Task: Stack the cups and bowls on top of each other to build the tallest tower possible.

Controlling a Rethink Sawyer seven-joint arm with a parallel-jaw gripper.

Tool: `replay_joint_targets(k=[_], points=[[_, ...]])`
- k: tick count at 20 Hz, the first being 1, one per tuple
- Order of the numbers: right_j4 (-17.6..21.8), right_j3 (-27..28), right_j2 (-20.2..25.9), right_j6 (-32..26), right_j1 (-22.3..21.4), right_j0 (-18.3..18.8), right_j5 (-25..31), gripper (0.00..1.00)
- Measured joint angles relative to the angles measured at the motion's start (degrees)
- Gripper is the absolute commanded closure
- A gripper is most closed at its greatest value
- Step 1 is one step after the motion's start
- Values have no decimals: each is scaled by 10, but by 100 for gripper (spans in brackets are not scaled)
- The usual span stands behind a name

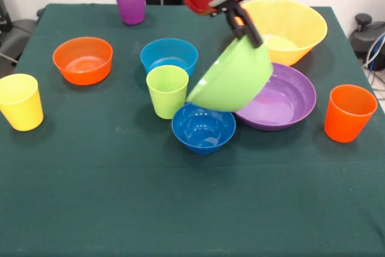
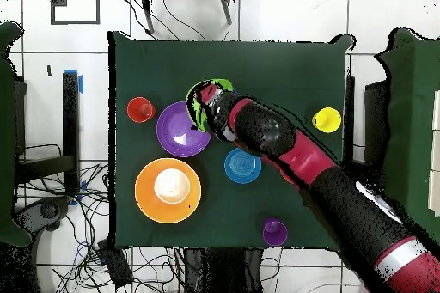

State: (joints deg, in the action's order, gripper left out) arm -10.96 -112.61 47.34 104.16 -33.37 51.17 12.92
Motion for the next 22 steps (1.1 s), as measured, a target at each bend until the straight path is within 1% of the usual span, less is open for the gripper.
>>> replay_joint_targets(k=[3,5,11,13,22], points=[[0,-18,18,0,20,7,0,100],[0,-35,42,0,45,19,0,100],[-3,-66,88,0,102,52,0,100],[-3,-72,97,0,116,59,0,100],[-4,-109,143,0,202,90,-1,100]])
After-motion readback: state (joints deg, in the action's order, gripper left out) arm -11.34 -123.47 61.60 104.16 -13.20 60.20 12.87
